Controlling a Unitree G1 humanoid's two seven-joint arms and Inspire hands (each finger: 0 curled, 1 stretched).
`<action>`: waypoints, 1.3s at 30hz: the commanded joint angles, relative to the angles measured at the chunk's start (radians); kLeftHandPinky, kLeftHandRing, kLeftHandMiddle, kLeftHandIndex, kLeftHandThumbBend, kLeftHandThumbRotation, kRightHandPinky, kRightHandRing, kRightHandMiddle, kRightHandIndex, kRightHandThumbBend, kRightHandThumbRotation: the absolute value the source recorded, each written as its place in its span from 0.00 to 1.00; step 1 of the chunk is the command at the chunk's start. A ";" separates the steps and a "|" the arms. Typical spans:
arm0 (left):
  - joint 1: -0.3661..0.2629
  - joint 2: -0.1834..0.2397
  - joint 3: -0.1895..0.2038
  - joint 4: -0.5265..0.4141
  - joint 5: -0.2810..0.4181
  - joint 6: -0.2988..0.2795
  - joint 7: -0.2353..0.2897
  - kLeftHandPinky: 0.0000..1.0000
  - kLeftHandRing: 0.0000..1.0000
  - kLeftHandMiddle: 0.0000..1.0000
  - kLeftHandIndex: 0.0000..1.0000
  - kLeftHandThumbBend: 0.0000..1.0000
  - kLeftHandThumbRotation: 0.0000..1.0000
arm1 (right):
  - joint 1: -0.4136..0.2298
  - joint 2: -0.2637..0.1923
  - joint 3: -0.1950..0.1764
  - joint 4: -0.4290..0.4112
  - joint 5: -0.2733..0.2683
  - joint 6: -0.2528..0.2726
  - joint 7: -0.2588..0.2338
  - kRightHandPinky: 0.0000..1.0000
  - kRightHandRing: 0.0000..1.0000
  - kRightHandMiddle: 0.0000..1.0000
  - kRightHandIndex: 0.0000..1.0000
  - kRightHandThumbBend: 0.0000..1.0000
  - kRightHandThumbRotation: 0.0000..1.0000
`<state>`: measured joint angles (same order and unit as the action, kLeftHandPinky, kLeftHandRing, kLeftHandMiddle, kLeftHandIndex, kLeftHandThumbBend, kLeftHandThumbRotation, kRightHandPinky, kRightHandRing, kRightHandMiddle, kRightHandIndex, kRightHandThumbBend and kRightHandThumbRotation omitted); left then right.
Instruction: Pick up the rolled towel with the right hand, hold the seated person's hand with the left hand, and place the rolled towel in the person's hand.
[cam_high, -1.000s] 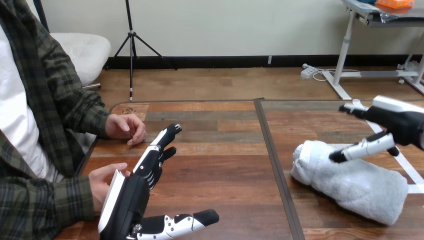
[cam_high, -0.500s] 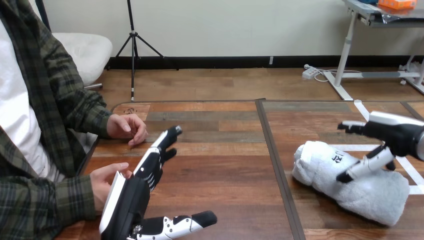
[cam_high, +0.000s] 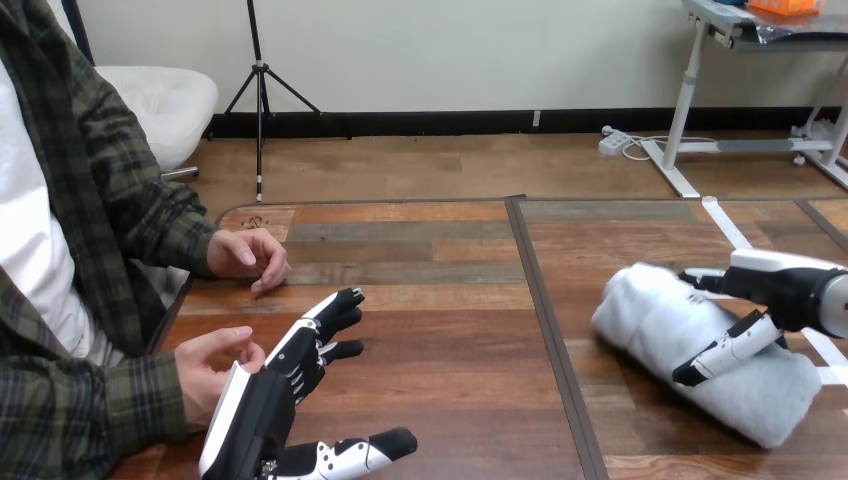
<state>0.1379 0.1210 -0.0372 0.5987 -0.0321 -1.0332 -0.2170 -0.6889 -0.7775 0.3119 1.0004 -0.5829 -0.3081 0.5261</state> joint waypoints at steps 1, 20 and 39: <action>-0.064 0.007 0.007 -0.027 -0.026 -0.061 -0.012 0.78 0.89 0.90 0.85 1.00 0.30 | -0.128 0.088 0.059 0.127 -0.047 -0.025 -0.074 0.97 1.00 1.00 1.00 1.00 0.56; 0.008 0.003 -0.007 -0.179 -0.058 -0.022 -0.042 0.83 0.90 0.91 0.86 1.00 0.24 | -0.163 0.188 0.127 0.298 -0.102 -0.009 -0.214 1.00 1.00 1.00 1.00 1.00 0.66; 0.103 0.009 -0.014 -0.377 -0.062 0.049 -0.047 0.82 0.91 0.91 0.85 1.00 0.19 | -0.170 0.215 0.133 0.331 -0.094 -0.027 -0.274 1.00 1.00 1.00 1.00 1.00 0.69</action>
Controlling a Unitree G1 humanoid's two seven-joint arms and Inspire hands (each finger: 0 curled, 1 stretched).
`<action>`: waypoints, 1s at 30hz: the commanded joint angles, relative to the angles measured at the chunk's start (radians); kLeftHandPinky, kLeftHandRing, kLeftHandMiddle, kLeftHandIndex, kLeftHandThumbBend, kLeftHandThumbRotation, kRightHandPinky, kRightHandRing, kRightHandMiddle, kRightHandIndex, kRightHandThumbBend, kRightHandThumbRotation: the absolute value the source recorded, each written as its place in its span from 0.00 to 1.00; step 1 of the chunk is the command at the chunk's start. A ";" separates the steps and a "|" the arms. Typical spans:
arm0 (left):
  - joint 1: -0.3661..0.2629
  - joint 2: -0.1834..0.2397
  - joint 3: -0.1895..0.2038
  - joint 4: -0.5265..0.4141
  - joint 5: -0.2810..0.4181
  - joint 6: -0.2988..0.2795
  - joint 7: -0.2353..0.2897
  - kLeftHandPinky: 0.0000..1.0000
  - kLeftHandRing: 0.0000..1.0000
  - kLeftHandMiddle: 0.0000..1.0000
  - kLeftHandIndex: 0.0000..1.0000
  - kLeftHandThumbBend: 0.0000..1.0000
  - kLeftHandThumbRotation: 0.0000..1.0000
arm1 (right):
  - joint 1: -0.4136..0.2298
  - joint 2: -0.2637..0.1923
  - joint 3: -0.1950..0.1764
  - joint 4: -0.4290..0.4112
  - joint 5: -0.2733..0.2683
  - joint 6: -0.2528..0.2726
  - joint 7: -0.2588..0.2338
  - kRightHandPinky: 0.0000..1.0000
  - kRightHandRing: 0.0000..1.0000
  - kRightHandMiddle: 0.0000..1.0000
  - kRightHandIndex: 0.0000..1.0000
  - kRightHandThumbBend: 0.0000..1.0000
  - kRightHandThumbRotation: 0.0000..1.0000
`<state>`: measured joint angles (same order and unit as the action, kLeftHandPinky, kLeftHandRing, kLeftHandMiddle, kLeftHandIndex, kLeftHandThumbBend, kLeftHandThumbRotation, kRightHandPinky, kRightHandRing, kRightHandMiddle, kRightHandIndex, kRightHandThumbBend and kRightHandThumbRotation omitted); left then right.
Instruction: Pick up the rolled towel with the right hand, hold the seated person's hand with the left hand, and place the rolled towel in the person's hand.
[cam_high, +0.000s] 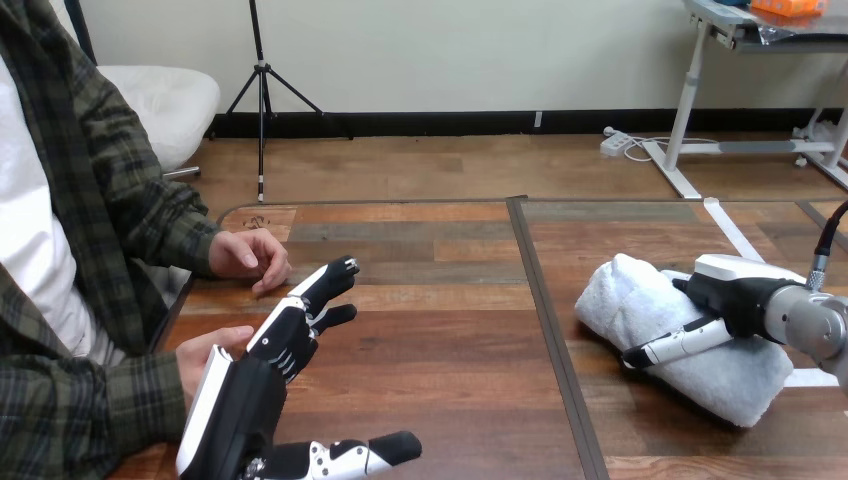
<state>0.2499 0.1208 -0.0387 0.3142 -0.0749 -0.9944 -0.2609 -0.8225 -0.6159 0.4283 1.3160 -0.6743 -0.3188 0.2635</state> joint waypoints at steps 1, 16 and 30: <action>-0.004 0.009 -0.012 -0.105 -0.019 0.012 -0.003 0.82 0.91 0.91 0.85 1.00 0.19 | -0.035 0.057 0.015 0.017 -0.002 -0.016 -0.017 1.00 1.00 1.00 1.00 1.00 0.69; 0.038 0.009 0.004 -0.216 0.010 0.035 0.013 0.80 0.90 0.91 0.85 1.00 0.15 | -0.008 0.110 -0.026 0.023 0.047 0.012 -0.070 0.79 0.85 0.89 0.95 1.00 0.56; 0.074 0.012 -0.002 -0.318 -0.003 0.097 0.014 0.80 0.90 0.90 0.84 1.00 0.10 | 0.034 0.166 -0.042 0.016 0.078 0.033 -0.207 0.54 0.56 0.61 0.62 0.96 0.06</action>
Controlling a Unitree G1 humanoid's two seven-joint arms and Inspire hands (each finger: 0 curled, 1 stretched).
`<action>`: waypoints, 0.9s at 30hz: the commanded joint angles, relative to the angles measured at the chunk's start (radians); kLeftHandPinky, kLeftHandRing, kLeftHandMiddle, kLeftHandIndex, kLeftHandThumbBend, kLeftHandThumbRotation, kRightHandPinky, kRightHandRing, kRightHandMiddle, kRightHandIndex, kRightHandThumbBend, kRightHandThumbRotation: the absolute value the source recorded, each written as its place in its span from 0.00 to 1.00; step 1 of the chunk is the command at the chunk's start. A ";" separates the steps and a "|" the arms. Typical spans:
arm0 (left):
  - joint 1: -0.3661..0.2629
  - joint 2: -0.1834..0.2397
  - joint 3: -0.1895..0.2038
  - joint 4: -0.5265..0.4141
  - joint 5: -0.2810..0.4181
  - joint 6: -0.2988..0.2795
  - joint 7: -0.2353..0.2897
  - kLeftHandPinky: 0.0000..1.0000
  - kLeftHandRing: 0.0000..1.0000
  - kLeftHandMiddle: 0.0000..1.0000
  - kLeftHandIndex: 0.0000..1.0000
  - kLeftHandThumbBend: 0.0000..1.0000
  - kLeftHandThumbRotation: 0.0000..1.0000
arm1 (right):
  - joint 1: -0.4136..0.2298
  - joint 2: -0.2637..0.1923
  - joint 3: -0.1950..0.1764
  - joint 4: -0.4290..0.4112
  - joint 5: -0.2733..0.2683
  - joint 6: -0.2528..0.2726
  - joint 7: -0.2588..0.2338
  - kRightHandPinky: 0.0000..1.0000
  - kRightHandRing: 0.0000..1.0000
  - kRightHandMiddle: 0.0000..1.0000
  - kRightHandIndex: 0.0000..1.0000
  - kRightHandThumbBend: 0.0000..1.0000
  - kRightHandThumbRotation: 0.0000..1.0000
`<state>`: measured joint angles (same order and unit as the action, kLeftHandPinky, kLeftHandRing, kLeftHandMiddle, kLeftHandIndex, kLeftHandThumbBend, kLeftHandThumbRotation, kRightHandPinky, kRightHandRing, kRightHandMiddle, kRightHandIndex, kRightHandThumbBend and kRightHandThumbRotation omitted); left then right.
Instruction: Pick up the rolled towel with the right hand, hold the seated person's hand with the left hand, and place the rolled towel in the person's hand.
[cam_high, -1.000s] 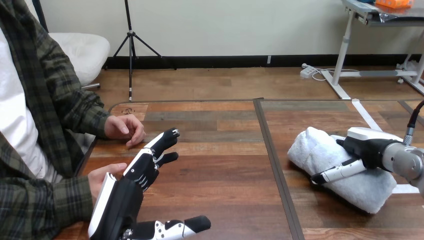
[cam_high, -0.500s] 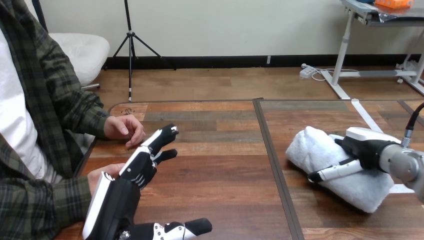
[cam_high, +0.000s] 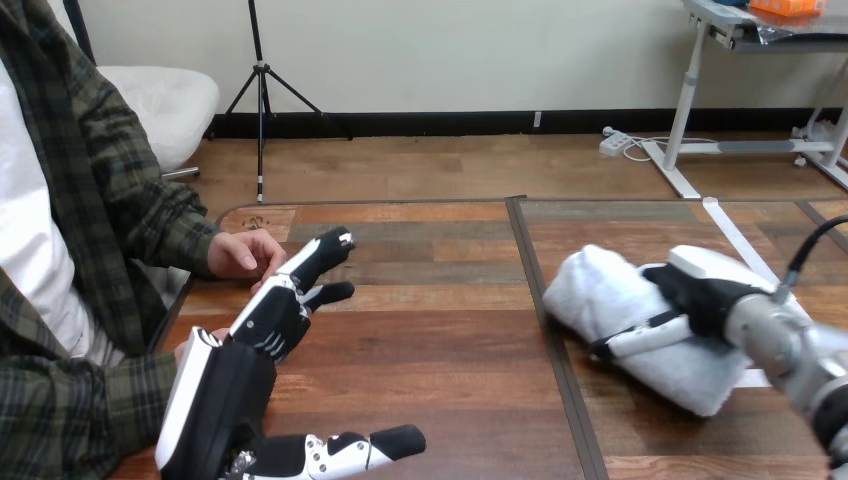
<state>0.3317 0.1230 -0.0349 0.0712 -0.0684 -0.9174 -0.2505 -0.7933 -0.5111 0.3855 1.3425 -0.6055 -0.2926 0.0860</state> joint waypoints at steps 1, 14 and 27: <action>-0.005 0.010 -0.006 -0.081 -0.009 0.023 0.004 0.80 0.90 0.90 0.84 1.00 0.10 | 0.006 0.064 0.003 -0.011 0.007 0.008 -0.035 0.53 0.55 0.59 0.60 0.95 0.05; 0.010 0.001 -0.007 -0.130 0.007 0.051 0.011 0.80 0.90 0.90 0.83 1.00 0.07 | 0.020 0.076 -0.024 -0.025 0.046 -0.009 -0.038 0.40 0.40 0.45 0.46 0.87 0.00; 0.019 0.002 -0.018 -0.156 0.007 0.073 0.014 0.80 0.89 0.89 0.82 1.00 0.05 | 0.046 0.065 -0.067 -0.038 0.116 -0.076 -0.013 0.31 0.32 0.41 0.42 0.87 0.00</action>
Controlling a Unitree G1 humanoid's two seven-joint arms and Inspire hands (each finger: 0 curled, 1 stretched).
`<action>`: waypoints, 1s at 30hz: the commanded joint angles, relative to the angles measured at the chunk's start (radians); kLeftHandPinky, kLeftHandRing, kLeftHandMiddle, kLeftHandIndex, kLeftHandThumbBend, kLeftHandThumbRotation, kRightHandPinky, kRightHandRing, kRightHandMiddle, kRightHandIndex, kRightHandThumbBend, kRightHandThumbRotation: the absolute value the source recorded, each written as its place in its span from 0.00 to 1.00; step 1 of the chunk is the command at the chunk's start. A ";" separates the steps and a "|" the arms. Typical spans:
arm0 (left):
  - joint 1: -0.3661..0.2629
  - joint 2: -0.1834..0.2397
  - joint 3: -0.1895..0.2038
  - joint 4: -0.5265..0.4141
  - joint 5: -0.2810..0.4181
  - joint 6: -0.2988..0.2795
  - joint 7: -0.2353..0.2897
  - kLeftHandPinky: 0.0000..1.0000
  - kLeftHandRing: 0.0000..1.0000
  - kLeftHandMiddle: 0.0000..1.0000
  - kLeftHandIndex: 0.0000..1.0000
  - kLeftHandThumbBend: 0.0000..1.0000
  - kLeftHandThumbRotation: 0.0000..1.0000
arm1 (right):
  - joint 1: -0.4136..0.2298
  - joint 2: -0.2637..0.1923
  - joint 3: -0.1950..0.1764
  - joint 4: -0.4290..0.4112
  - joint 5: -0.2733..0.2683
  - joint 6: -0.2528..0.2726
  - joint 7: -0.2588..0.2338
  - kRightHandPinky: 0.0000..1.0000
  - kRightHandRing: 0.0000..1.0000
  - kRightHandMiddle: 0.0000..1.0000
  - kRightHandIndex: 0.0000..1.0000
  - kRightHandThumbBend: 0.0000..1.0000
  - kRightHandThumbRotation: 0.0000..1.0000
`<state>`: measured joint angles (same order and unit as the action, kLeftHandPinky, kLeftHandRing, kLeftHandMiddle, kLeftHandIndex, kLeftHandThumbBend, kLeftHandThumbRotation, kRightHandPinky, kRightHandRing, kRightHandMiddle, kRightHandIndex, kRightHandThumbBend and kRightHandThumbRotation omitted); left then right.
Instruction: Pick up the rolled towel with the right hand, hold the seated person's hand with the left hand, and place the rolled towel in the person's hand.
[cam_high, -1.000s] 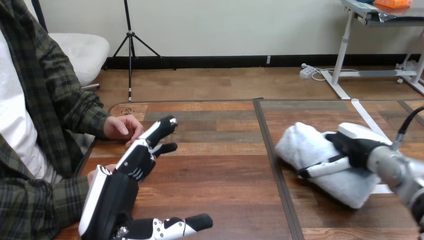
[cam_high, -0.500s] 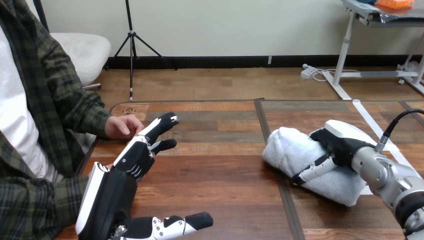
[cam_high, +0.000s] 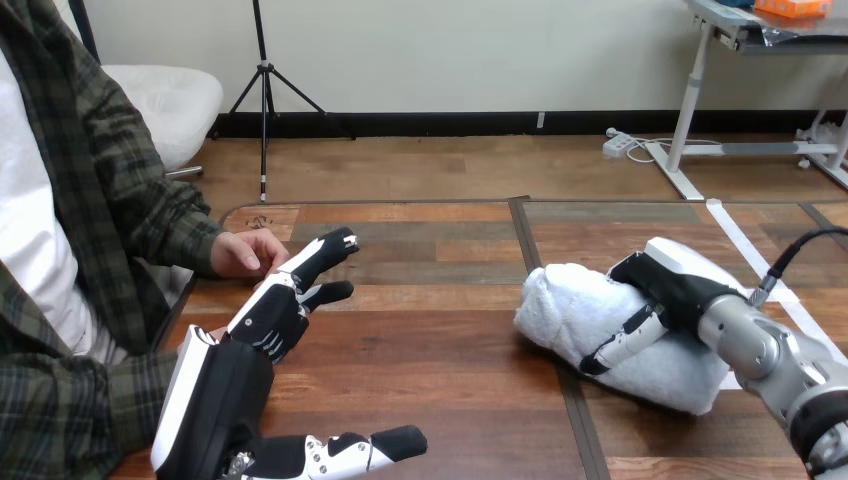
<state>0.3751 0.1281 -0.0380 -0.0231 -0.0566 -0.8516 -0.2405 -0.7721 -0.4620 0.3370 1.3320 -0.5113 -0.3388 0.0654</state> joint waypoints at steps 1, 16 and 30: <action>-0.024 -0.003 -0.015 -0.063 -0.003 0.008 0.004 0.80 0.90 0.89 0.82 1.00 0.05 | 0.028 0.014 -0.021 -0.029 0.026 -0.038 0.003 0.31 0.32 0.40 0.42 0.87 0.00; -0.025 -0.003 -0.018 -0.063 0.001 0.012 0.005 0.79 0.90 0.90 0.83 1.00 0.04 | 0.050 0.002 -0.070 -0.066 0.093 -0.080 0.017 0.35 0.33 0.39 0.41 0.87 0.00; -0.029 0.002 -0.012 -0.056 0.011 0.018 0.009 0.80 0.90 0.90 0.84 1.00 0.06 | 0.076 -0.013 -0.122 -0.119 0.164 -0.158 0.041 0.31 0.33 0.40 0.41 0.86 0.00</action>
<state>0.3827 0.1286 -0.0534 -0.0369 -0.0524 -0.8342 -0.2401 -0.6759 -0.4718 0.2477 1.2701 -0.3807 -0.4521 0.1037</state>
